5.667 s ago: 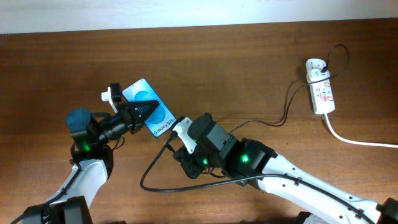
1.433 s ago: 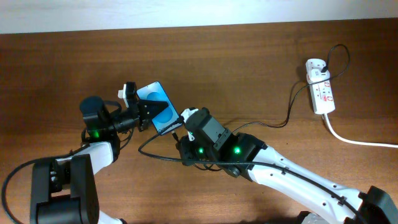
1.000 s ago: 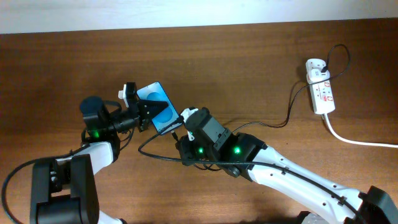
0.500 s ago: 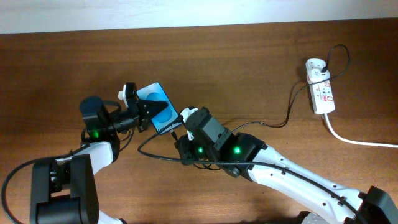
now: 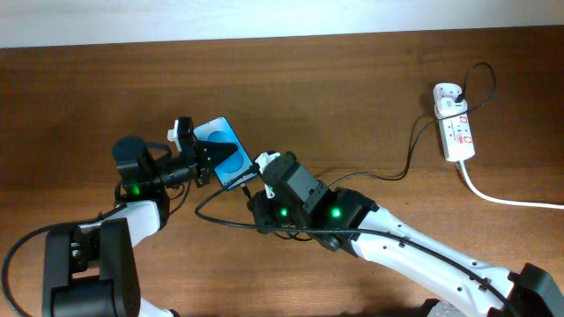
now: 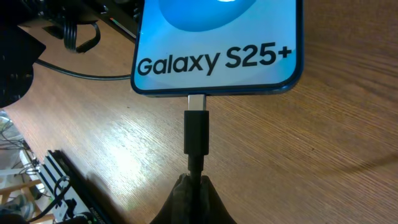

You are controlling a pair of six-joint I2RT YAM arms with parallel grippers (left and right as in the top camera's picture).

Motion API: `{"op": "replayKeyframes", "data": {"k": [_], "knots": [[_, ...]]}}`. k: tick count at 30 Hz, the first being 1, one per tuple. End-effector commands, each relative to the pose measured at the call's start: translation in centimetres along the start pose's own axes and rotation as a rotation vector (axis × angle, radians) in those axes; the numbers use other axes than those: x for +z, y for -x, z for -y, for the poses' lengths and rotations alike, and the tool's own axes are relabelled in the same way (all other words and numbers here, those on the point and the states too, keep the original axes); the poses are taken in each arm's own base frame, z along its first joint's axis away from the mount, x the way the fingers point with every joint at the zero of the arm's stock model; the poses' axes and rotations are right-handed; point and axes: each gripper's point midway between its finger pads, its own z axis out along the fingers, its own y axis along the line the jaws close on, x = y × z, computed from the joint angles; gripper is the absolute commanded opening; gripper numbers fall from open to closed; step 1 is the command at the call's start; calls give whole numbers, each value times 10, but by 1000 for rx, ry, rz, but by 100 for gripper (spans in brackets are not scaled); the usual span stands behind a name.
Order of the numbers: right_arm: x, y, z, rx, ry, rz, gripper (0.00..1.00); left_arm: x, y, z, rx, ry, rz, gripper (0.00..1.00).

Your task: Plug charger to phone and switch on socket

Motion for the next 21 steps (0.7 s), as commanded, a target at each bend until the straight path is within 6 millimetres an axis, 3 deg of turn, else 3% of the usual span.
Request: {"op": "replayKeyframes", "data": {"k": [1, 12, 19, 21], "knots": [[1, 6, 3, 12, 0, 20, 4, 1, -6, 8, 23, -20, -56, 0], [0, 7, 12, 42, 13, -5, 4, 1, -5, 16, 70, -37, -53, 0], [-1, 30, 2, -10, 50, 89, 4, 7, -15, 20, 130, -51, -103, 0], [2, 33, 10, -7, 6, 107, 5, 14, -22, 28, 193, -68, -127, 0]]}}
